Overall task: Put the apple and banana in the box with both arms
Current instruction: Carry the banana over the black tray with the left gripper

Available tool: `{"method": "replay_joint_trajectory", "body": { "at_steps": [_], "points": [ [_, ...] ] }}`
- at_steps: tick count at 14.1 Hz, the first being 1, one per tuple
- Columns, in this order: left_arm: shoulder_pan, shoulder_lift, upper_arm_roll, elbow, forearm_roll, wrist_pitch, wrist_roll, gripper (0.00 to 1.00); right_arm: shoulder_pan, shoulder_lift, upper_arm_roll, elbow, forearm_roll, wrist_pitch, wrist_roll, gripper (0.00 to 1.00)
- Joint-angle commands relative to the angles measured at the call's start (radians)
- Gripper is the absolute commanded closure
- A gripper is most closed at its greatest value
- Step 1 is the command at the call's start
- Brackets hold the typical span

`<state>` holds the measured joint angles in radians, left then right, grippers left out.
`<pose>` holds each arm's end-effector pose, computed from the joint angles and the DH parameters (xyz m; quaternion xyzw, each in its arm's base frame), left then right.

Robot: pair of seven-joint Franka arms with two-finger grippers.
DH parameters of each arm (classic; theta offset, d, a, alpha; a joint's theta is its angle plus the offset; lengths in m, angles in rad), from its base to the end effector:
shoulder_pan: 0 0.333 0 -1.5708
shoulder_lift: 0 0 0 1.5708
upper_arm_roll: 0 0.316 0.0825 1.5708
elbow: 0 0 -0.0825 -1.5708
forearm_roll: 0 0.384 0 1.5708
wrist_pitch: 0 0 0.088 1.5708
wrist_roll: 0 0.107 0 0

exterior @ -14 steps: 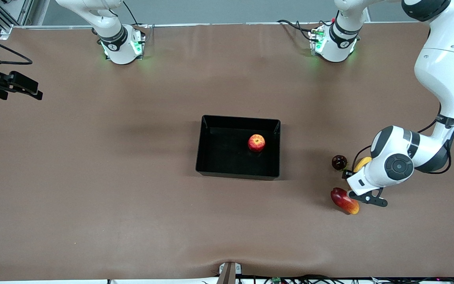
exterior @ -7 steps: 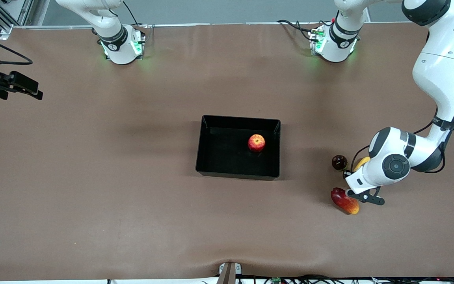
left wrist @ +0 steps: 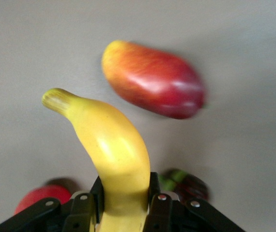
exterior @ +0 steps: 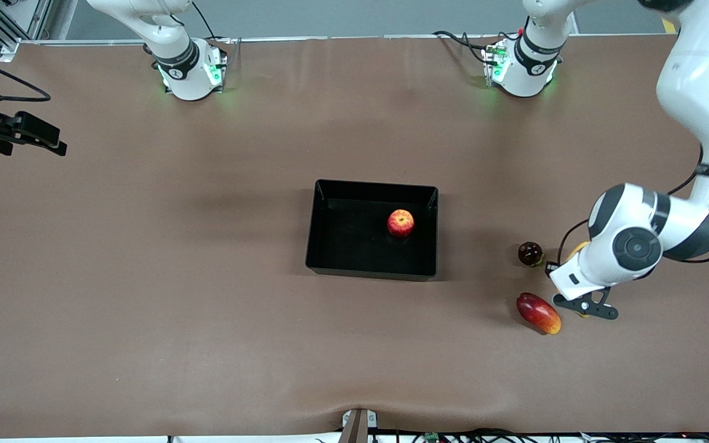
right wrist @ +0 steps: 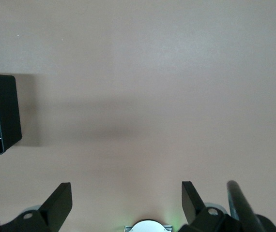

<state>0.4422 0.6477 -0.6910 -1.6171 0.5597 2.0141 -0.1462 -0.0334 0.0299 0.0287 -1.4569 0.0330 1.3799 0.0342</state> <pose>0.6722 -0.0731 0.3045 -0.9881 0.1416 0.0279 0.0531 0.5437 0.0012 0.6451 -0.9983 0.0171 0.0537 0.0160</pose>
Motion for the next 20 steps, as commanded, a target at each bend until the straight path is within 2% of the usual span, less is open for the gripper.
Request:
{"method": "replay_joint_trajectory", "body": {
  "at_steps": [1, 4, 6, 9, 12, 16, 18, 20],
  "points": [
    [0.012, -0.120, -0.076, -0.024, -0.105, -0.076, -0.009, 1.00, -0.011, -0.022, 0.007, -0.019, -0.013, -0.002, -0.005, 0.00],
    [-0.016, -0.120, -0.177, 0.021, -0.109, -0.158, -0.032, 1.00, -0.010, -0.022, 0.007, -0.017, -0.013, -0.002, -0.005, 0.00],
    [-0.104, -0.108, -0.186, 0.057, -0.113, -0.167, -0.039, 1.00, -0.011, -0.022, 0.007, -0.019, -0.013, -0.004, -0.005, 0.00],
    [-0.255, -0.031, -0.182, 0.138, -0.123, -0.167, -0.292, 1.00, -0.010, -0.022, 0.007, -0.019, -0.013, -0.002, -0.003, 0.00],
    [-0.461, 0.039, -0.101, 0.236, -0.127, -0.166, -0.500, 1.00, -0.008, -0.022, 0.007, -0.019, -0.013, -0.004, 0.001, 0.00],
    [-0.741, 0.124, 0.071, 0.360, -0.130, -0.146, -0.680, 1.00, -0.010, -0.022, 0.007, -0.017, -0.013, -0.009, 0.003, 0.00],
    [-0.815, 0.171, 0.116, 0.396, -0.130, -0.091, -0.728, 1.00, -0.010, -0.022, 0.007, -0.017, -0.013, -0.010, 0.003, 0.00],
    [-0.839, 0.204, 0.123, 0.396, -0.130, -0.035, -0.750, 1.00, -0.010, -0.022, 0.007, -0.017, -0.013, -0.010, 0.004, 0.00]
  ]
}}
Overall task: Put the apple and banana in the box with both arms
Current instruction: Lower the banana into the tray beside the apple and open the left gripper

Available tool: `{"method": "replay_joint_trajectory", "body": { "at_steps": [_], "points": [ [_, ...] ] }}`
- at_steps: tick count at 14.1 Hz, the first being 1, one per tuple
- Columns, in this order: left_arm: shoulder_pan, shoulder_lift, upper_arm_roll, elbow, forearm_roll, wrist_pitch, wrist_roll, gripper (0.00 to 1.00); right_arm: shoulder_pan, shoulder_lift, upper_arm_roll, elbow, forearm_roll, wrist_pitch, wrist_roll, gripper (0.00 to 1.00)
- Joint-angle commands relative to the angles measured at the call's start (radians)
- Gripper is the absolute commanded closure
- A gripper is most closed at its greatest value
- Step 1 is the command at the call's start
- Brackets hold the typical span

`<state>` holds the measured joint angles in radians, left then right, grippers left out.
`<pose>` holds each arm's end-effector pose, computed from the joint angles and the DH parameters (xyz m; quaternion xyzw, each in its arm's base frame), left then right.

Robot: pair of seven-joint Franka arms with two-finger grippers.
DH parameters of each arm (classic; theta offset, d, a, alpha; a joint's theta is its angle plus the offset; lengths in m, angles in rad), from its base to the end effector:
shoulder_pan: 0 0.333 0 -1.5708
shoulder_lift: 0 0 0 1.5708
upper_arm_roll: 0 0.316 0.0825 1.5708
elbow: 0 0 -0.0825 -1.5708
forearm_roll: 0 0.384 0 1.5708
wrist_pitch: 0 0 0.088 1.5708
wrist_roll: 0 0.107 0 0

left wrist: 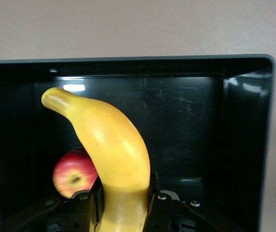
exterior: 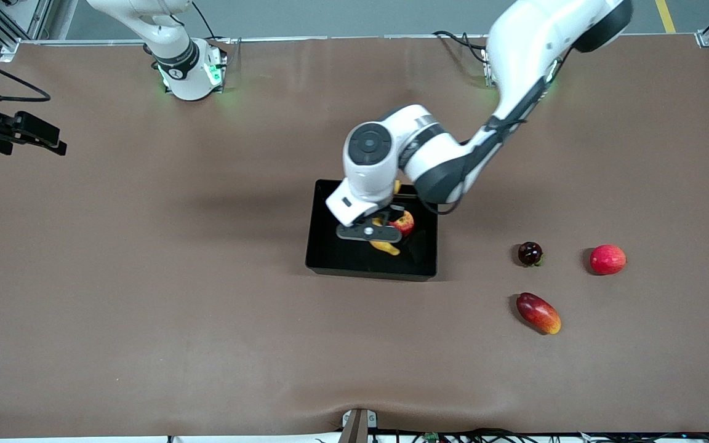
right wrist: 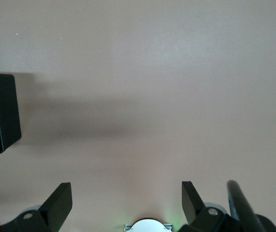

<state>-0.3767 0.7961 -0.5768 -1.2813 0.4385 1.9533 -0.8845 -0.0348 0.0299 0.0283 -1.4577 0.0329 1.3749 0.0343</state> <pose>0.5320 -0.5139 0.3232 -0.9989 0.0464 -0.0014 0.0018 0.5431 0.0002 0.6444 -0.9981 0.0181 0.0565 0.0159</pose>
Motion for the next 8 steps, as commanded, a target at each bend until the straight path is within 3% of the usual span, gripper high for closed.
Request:
{"method": "replay_joint_trajectory", "body": {
  "at_steps": [1, 6, 8],
  "points": [
    [-0.033, 0.073, 0.011, 0.060, -0.009, 0.042, -0.011, 1.00, -0.008, -0.022, 0.007, -0.016, -0.013, -0.005, 0.003, 0.00],
    [-0.158, 0.143, 0.159, 0.056, -0.009, 0.154, -0.011, 1.00, -0.010, -0.022, 0.007, -0.016, -0.011, -0.005, 0.004, 0.00],
    [-0.174, 0.179, 0.179, 0.054, -0.009, 0.202, -0.020, 1.00, -0.010, -0.022, 0.007, -0.016, -0.011, -0.005, 0.006, 0.00]
  ]
}}
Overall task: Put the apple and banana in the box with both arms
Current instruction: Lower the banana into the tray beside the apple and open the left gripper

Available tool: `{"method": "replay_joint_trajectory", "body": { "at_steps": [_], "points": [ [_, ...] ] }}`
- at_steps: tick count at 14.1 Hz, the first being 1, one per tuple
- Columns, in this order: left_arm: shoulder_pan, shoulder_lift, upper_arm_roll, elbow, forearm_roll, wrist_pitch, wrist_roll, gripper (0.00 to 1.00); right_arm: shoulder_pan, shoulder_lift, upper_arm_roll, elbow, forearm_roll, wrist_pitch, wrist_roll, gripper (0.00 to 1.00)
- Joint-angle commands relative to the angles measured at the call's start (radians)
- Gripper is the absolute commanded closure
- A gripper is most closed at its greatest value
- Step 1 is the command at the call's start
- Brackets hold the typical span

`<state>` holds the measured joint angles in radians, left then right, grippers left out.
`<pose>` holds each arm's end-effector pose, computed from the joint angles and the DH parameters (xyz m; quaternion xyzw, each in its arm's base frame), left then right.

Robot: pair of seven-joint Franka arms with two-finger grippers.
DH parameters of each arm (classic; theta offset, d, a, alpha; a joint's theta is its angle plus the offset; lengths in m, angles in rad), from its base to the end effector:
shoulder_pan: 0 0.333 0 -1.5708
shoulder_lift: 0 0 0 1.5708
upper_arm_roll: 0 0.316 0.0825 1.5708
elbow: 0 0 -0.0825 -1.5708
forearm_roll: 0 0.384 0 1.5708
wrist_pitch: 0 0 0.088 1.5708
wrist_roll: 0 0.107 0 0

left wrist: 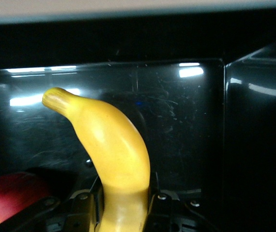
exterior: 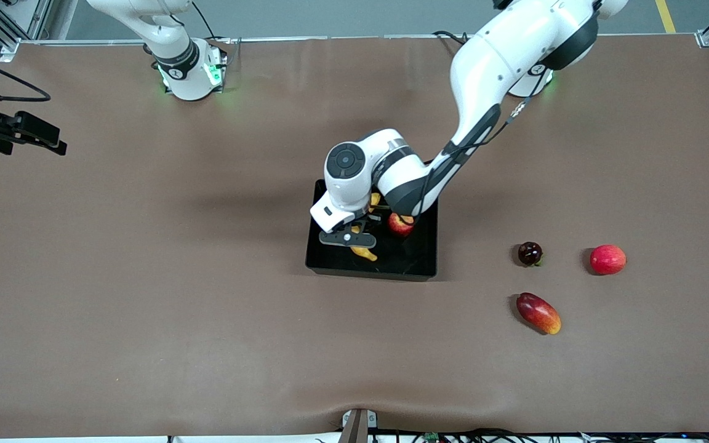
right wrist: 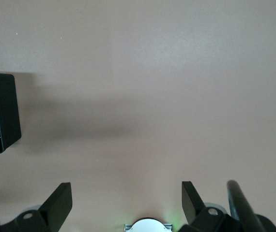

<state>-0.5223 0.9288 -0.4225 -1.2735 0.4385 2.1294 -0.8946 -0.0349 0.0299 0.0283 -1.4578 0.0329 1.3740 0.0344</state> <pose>0.5161 -0.5436 0.2198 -0.9978 0.0641 -0.0172 0.0073 0.5430 0.0002 0.6443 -0.9981 0.0182 0.0570 0.0159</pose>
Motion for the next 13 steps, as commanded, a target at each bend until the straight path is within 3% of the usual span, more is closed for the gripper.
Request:
{"method": "replay_joint_trajectory", "body": {
  "at_steps": [1, 4, 5, 6, 10, 13],
  "points": [
    [-0.028, 0.062, 0.025, 0.046, -0.007, 0.041, -0.012, 1.00, -0.010, -0.022, 0.007, -0.016, -0.011, -0.006, 0.005, 0.00],
    [-0.036, 0.073, 0.047, 0.043, -0.006, 0.046, -0.009, 0.96, -0.010, -0.022, 0.007, -0.016, -0.011, -0.006, 0.005, 0.00],
    [-0.036, 0.071, 0.047, 0.043, -0.004, 0.046, -0.006, 0.66, -0.010, -0.022, 0.007, -0.016, -0.011, -0.006, 0.005, 0.00],
    [-0.035, 0.065, 0.047, 0.043, 0.006, 0.046, 0.000, 0.01, -0.010, -0.022, 0.007, -0.016, -0.011, -0.006, 0.005, 0.00],
    [-0.015, -0.037, 0.047, 0.043, 0.009, -0.001, 0.008, 0.00, -0.010, -0.022, 0.007, -0.016, -0.011, -0.004, 0.005, 0.00],
    [0.071, -0.177, 0.033, 0.043, -0.003, -0.205, 0.084, 0.00, -0.010, -0.022, 0.005, -0.016, -0.011, -0.006, 0.005, 0.00]
  ]
}}
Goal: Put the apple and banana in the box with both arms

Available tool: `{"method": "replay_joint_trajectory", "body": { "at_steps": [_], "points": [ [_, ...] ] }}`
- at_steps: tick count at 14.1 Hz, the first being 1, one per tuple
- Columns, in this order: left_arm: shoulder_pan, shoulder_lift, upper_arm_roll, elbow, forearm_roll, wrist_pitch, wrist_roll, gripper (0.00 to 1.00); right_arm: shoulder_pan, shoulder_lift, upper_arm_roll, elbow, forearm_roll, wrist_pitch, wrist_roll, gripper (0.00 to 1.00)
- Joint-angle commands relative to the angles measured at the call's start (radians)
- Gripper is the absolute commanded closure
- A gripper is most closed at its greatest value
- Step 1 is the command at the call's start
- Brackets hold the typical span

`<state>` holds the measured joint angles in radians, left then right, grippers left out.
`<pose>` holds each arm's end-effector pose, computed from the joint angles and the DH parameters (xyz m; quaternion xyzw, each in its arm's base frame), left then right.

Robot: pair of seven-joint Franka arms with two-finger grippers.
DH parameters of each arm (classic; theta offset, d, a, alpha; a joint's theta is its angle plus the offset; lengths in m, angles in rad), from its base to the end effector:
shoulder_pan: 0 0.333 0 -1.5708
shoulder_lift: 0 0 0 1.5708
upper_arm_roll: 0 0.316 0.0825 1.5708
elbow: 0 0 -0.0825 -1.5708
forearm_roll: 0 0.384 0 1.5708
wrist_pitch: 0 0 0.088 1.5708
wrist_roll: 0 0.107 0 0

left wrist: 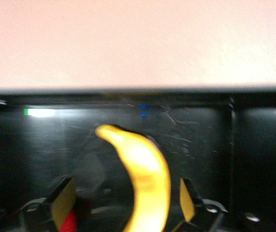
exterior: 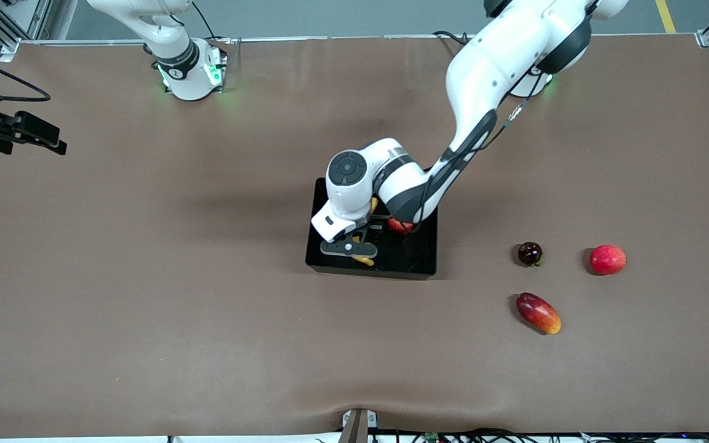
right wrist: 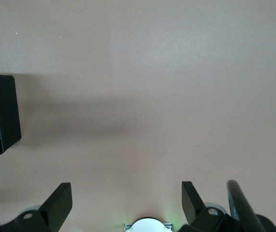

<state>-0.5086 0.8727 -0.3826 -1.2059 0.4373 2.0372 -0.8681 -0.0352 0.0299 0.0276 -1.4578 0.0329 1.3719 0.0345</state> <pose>0.5548 -0.5185 0.2759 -0.9977 0.0442 -0.0450 0.0258 0.5428 -0.0004 0.6441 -0.9980 0.0187 0.0581 0.0159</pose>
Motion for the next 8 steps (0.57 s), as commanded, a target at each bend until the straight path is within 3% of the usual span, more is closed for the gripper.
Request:
{"method": "replay_joint_trajectory", "body": {
  "at_steps": [1, 3, 8],
  "points": [
    [0.092, -0.185, -0.009, -0.024, -0.017, -0.155, 0.116, 0.00, -0.009, -0.022, 0.006, -0.016, -0.011, -0.004, 0.005, 0.00],
    [0.163, -0.294, 0.002, -0.032, -0.060, -0.234, 0.240, 0.00, -0.009, -0.022, 0.006, -0.016, -0.011, -0.004, 0.005, 0.00],
    [0.335, -0.464, 0.002, -0.041, -0.052, -0.443, 0.261, 0.00, -0.009, -0.022, 0.006, -0.016, -0.011, -0.004, 0.005, 0.00]
  ]
}}
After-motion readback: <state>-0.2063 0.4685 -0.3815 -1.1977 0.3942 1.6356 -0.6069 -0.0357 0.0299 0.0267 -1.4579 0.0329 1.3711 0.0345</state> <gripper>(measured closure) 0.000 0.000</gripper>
